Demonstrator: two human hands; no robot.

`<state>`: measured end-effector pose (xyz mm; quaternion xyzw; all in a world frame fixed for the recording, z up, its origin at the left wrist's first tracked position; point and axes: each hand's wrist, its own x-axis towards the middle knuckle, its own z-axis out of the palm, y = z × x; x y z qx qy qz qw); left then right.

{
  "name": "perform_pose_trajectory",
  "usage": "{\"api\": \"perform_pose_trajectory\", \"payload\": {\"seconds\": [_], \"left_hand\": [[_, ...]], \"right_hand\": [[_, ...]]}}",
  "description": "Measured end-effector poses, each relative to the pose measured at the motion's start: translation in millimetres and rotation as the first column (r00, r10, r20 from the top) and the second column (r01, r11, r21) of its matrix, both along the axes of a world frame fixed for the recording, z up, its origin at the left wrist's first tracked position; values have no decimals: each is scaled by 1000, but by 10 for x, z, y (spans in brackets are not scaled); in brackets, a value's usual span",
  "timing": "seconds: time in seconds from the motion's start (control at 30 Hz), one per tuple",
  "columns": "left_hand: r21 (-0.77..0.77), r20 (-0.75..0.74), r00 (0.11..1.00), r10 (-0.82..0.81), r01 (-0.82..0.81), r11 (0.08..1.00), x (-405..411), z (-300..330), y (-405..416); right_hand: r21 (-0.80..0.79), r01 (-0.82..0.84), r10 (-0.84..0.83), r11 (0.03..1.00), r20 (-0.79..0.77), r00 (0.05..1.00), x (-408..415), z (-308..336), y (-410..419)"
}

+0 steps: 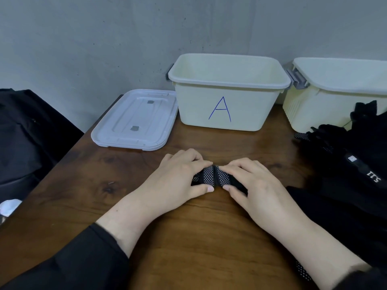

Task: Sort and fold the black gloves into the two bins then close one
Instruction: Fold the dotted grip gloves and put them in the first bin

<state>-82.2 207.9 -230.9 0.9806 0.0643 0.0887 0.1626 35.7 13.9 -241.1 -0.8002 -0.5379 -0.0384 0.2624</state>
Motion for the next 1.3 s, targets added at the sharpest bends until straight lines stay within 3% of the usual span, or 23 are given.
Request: {"api": "perform_pose_trajectory", "payload": {"seconds": [0.2,0.33,0.43,0.53,0.63,0.73,0.83,0.9,0.97,1.0,1.03,1.1,1.3], "left_hand": [[93,134,989,-64,52,994,-2,-18,-40],[145,246,962,-118,84,986,-1,5,-32],[184,316,934,-167,112,976,-12,102,-11],[223,353,904,-243,171,960,29,205,37],[228,429,855,-291,210,951,133,282,112],[164,497,823,-275,223,961,239,392,180],[63,511,842,-175,166,984,279,537,321],[-214,503,862,68,48,976,315,570,445],[-563,429,805,410,-117,818,425,558,537],[-667,343,787,514,-181,723,504,540,579],[-706,262,793,550,-231,670,593,488,609],[-694,165,810,563,-311,650,751,354,644],[-708,197,829,524,-249,661,879,181,654]], "right_hand": [[48,32,-32,998,6,999,-99,49,-1],[-4,48,-48,999,-183,982,-151,208,-38],[22,85,-63,996,-494,867,-136,481,-13],[37,93,-49,995,-626,778,-6,701,65],[-35,18,-39,999,-794,607,181,901,137],[-144,-101,-68,984,-839,540,356,1100,224],[-129,-97,-55,987,-835,547,495,1361,305],[-60,-45,-23,997,-821,571,636,1590,388],[26,37,-1,999,-809,588,782,1877,524],[50,86,-13,995,-787,617,887,2010,621],[54,131,-45,990,-757,652,994,2135,736],[17,172,-112,985,-694,711,1216,2293,1013],[-256,223,-338,941,-652,679,1634,2042,1892]]}}
